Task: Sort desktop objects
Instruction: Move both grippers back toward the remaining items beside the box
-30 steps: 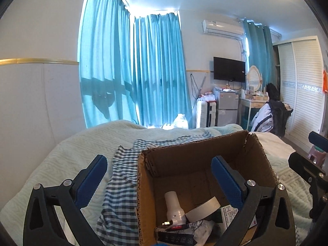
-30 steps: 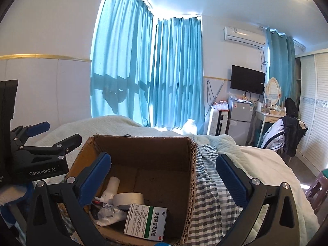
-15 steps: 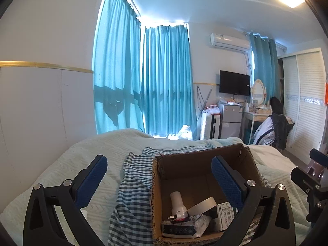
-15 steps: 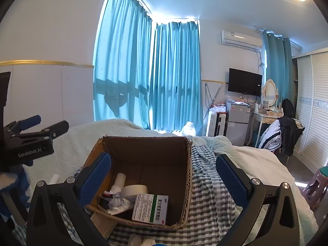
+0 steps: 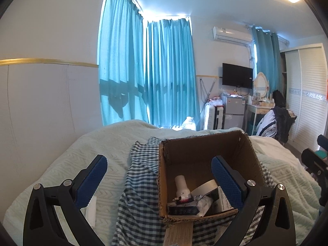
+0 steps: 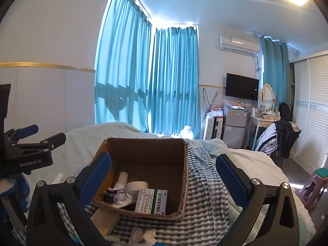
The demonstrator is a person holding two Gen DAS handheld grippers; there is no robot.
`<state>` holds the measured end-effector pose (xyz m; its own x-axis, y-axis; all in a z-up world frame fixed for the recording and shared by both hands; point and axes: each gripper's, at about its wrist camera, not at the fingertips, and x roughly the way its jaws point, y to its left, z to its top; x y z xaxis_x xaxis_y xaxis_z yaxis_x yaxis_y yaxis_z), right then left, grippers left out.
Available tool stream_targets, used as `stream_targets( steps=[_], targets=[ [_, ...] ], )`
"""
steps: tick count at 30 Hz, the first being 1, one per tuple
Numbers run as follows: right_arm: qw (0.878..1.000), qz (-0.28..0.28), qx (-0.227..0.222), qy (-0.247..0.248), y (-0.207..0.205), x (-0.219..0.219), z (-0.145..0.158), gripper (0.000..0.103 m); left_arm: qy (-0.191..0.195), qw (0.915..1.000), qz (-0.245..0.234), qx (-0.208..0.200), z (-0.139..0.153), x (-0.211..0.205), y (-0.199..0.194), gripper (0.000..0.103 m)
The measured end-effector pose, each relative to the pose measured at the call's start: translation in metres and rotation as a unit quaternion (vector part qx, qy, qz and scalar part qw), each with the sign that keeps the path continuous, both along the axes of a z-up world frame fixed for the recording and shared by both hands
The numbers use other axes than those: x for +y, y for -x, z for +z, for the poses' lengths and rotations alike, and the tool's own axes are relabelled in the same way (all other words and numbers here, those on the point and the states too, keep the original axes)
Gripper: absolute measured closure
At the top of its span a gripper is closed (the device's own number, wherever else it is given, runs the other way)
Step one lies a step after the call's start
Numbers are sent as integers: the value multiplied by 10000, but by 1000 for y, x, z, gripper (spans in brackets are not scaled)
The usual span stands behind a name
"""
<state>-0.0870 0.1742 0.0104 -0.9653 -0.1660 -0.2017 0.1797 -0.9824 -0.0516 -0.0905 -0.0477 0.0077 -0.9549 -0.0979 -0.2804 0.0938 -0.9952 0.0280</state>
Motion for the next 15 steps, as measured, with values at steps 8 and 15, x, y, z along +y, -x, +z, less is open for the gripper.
stream_targets(
  steps=[8,15],
  targets=[
    [9998,-45,-137,118,-14,8,-4,0,-98,9997,114,-193,-8,-2,-15,0],
    [9996,3,-226,150,-27,8,-8,0,10,9991,110,-410,-20,0,-22,0]
  ],
)
